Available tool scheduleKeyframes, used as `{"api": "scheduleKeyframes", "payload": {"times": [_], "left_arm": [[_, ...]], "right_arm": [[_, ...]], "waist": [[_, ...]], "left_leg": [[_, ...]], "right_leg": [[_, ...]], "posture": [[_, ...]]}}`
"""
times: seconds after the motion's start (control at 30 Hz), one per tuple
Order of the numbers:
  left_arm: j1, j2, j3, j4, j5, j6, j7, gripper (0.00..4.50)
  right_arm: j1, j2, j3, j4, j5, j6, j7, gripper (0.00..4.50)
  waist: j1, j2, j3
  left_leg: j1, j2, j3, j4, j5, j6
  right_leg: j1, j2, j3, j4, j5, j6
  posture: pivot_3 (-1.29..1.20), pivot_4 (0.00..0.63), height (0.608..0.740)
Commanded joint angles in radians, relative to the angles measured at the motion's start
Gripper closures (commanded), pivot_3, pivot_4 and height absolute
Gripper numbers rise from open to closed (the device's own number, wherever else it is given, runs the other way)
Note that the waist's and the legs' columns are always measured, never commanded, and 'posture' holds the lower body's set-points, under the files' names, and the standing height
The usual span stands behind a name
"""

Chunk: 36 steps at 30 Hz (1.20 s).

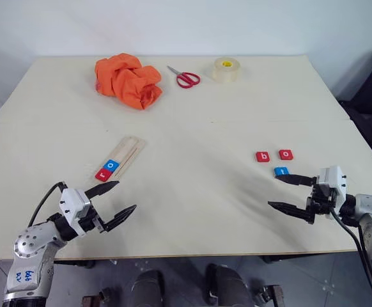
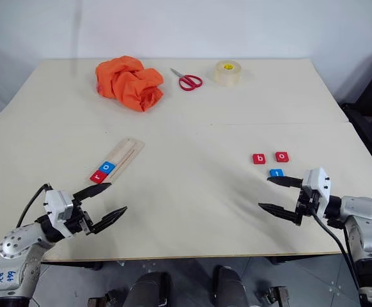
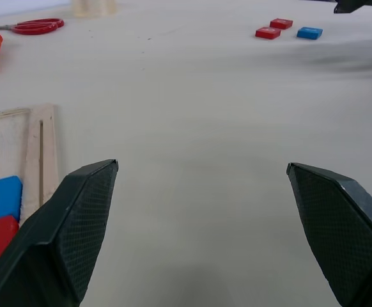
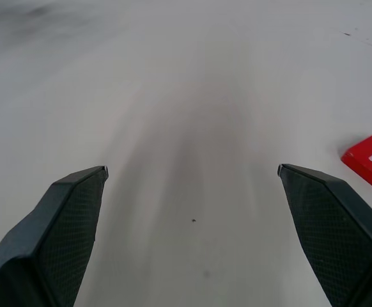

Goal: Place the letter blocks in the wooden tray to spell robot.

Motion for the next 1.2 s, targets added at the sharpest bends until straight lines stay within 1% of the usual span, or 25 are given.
{"api": "scheduleKeyframes", "payload": {"times": [0.03, 0.07, 0.23, 0.4, 0.47, 0.53, 0.6, 0.7, 0.8, 0.9, 1.03, 1.13, 1.2], "left_arm": [[-0.019, 0.006, 0.002, -0.031, -0.015, 0.014, 0.01, 0.0], [-0.024, 0.007, 0.0, -0.035, -0.004, 0.028, 0.03, 0.0], [-0.018, 0.005, 0.013, -0.065, -0.035, 0.053, 0.031, 0.0], [0.104, 0.033, 0.111, -0.152, -0.048, 0.134, 0.098, 0.0], [0.146, 0.04, 0.146, -0.169, -0.003, 0.152, 0.156, 0.0], [0.197, 0.054, 0.19, -0.178, -0.023, 0.175, 0.154, 0.0], [0.262, 0.059, 0.245, -0.197, -0.071, 0.173, 0.114, 0.0], [0.295, 0.064, 0.268, -0.206, -0.064, 0.208, 0.142, 0.0], [0.279, 0.064, 0.264, -0.208, -0.06, 0.246, 0.169, 0.0], [0.224, 0.097, 0.23, -0.192, -0.057, 0.346, 0.192, 0.0], [0.085, 0.128, 0.174, -0.114, -0.01, 0.418, 0.246, 0.0], [-0.079, 0.143, 0.108, -0.041, 0.006, 0.524, 0.299, 0.0], [-0.142, 0.146, 0.073, -0.002, 0.026, 0.533, 0.295, 0.0]], "right_arm": [[-0.016, 0.007, -0.036, 0.012, 0.005, -0.035, 0.007, 0.04], [-0.019, 0.009, -0.037, 0.018, 0.005, -0.04, 0.007, 0.04], [-0.038, 0.015, -0.03, 0.038, 0.008, -0.059, 0.019, 0.04], [-0.096, 0.017, 0.0, 0.035, 0.005, -0.038, 0.041, 0.04], [-0.115, 0.016, 0.008, 0.031, -0.001, -0.025, 0.038, 0.04], [-0.141, 0.02, 0.015, 0.035, -0.007, -0.02, 0.029, 0.04], [-0.178, 0.029, 0.026, 0.037, -0.015, -0.008, 0.018, 0.04], [-0.212, 0.044, 0.044, 0.026, -0.028, 0.014, 0.01, 0.04], [-0.232, 0.059, 0.056, 0.012, -0.034, 0.032, -0.001, 0.04], [-0.248, 0.071, 0.068, -0.009, -0.037, 0.053, -0.014, 0.04], [-0.259, 0.084, 0.079, -0.026, -0.041, 0.071, -0.023, 0.04], [-0.256, 0.102, 0.09, -0.053, -0.041, 0.081, -0.044, 0.04], [-0.249, 0.11, 0.09, -0.073, -0.038, 0.092, -0.055, 0.04]], "waist": [[0.0, 0.0, 0.0], [0.0, 0.0, 0.0], [0.0, 0.0, 0.0], [-0.014, 0.0, 0.0], [-0.015, 0.0, 0.0], [-0.016, 0.0, 0.0], [-0.021, 0.0, 0.0], [-0.023, 0.0, 0.0], [-0.021, 0.0, 0.0], [-0.021, 0.0, 0.0], [-0.023, 0.0, 0.0], [-0.022, 0.0, 0.0], [-0.023, 0.0, 0.0]], "left_leg": [[0.0, 0.0, 0.0, 0.0, 0.0, 0.0], [0.0, 0.0, 0.0, 0.0, 0.0, 0.0], [0.0, 0.0, 0.0, 0.001, 0.0, 0.0], [0.001, 0.0, 0.0, 0.0, 0.0, -0.001], [0.001, 0.001, 0.0, 0.0, 0.0, -0.001], [0.001, 0.001, 0.0, 0.0, 0.0, -0.001], [0.001, 0.0, 0.0, 0.001, 0.0, -0.001], [0.001, 0.0, 0.0, 0.001, 0.0, -0.001], [0.001, 0.0, -0.001, 0.001, 0.0, -0.001], [0.0, 0.0, -0.001, 0.001, 0.0, -0.001], [0.001, 0.0, -0.001, 0.001, 0.0, -0.001], [0.001, 0.0, -0.001, 0.0, 0.001, -0.001], [0.001, 0.0, -0.001, 0.001, 0.001, -0.002]], "right_leg": [[0.0, 0.0, 0.0, 0.0, 0.0, 0.0], [0.0, 0.0, 0.0, 0.0, 0.0, 0.0], [0.0, 0.0, 0.0, 0.001, 0.0, 0.0], [0.0, 0.0, 0.001, 0.001, 0.0, 0.0], [0.0, 0.0, 0.001, 0.001, 0.0, 0.0], [0.0, 0.0, 0.001, 0.002, 0.0, 0.0], [0.0, 0.0, 0.001, 0.001, 0.0, 0.0], [0.0, 0.0, 0.001, 0.001, 0.0, 0.0], [0.0, 0.0, 0.0, 0.002, 0.0, -0.001], [0.0, 0.0, 0.0, 0.001, 0.0, -0.001], [0.0, 0.0, 0.0, 0.003, 0.0, -0.001], [0.0, 0.0, 0.0, 0.003, 0.0, -0.001], [0.0, 0.0, 0.0, 0.004, 0.0, -0.001]], "posture": [[0.0, 0.15, 0.74], [0.0, 0.15, 0.74], [0.0, 0.15, 0.74], [0.0, 0.15, 0.74], [0.0, 0.15, 0.74], [0.0, 0.15, 0.74], [0.0, 0.15, 0.74], [0.0, 0.15, 0.74], [0.0, 0.15, 0.74], [0.0, 0.15, 0.74], [0.0, 0.15, 0.74], [0.0, 0.15, 0.74], [0.0, 0.15, 0.74]]}}
